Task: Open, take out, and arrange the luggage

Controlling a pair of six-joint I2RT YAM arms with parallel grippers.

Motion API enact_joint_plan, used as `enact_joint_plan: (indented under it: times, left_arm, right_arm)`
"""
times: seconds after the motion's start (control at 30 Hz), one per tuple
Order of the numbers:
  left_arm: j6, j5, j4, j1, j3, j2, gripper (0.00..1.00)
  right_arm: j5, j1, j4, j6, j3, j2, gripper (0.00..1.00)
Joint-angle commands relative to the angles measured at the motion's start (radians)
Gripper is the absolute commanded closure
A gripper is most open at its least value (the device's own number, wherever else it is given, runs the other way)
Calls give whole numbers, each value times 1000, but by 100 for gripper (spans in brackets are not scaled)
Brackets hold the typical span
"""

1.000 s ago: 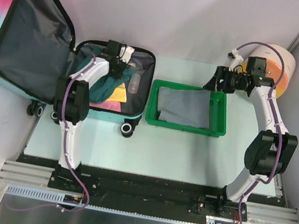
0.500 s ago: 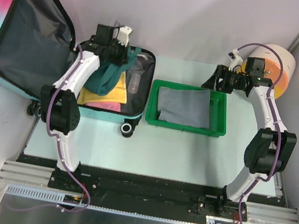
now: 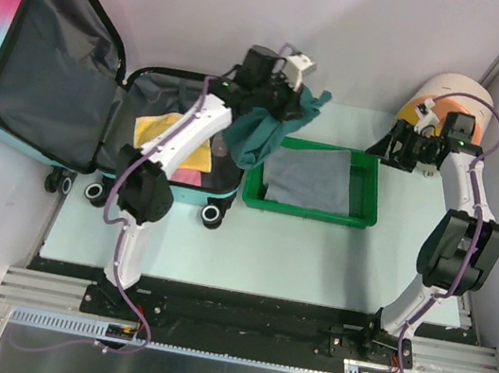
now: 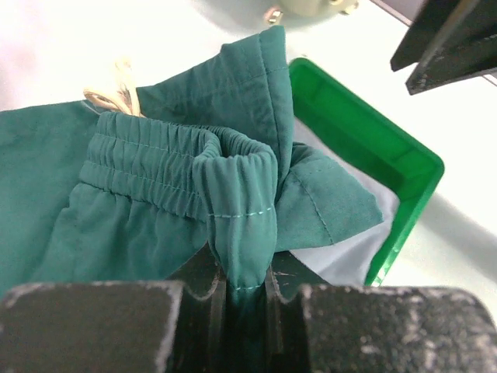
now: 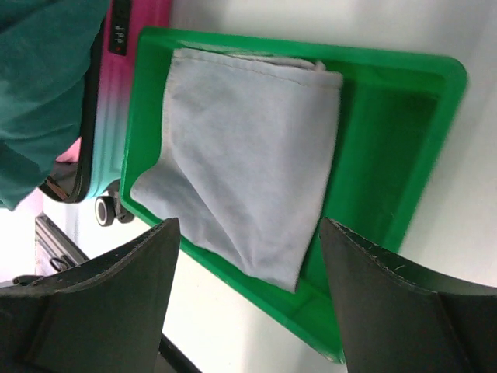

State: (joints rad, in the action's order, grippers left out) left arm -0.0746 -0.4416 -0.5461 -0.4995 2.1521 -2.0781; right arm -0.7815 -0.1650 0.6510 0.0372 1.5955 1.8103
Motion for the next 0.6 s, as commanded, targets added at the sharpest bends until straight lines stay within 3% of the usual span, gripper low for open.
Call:
enact_joint_plan:
  times: [0.0,0.17,0.27,0.47,0.5,0.53,0.57]
  left_arm:
    - [18,-43,60,-95,132,-81,100]
    - [-66,-42,92,-212,164,-149,100]
    - [-174,-43,112,-283,74,-145,100]
    - [-419,-14,192,-381,-259,-117,100]
    - [-448,-13,192,-381,-300,-122,94]
    - [-456,25,192,-381,-305,-131,64]
    - [-444,55,190,-379,-298,-151,48]
  right_arm:
    - [-27,-67,56,-34,-35,-54,23]
    - [-33,-149,99,-77,-66,-78,23]
    - [-33,-185,122,-108,-75,-86,23]
    - [-38,-209,133,-128,-101,-86,23]
    - [-41,-209,131,-128,-103,-83,23]
    - [-51,-208,130,-126,-103,-82,22]
    - [-55,-206,128,-126,-101,-80,22]
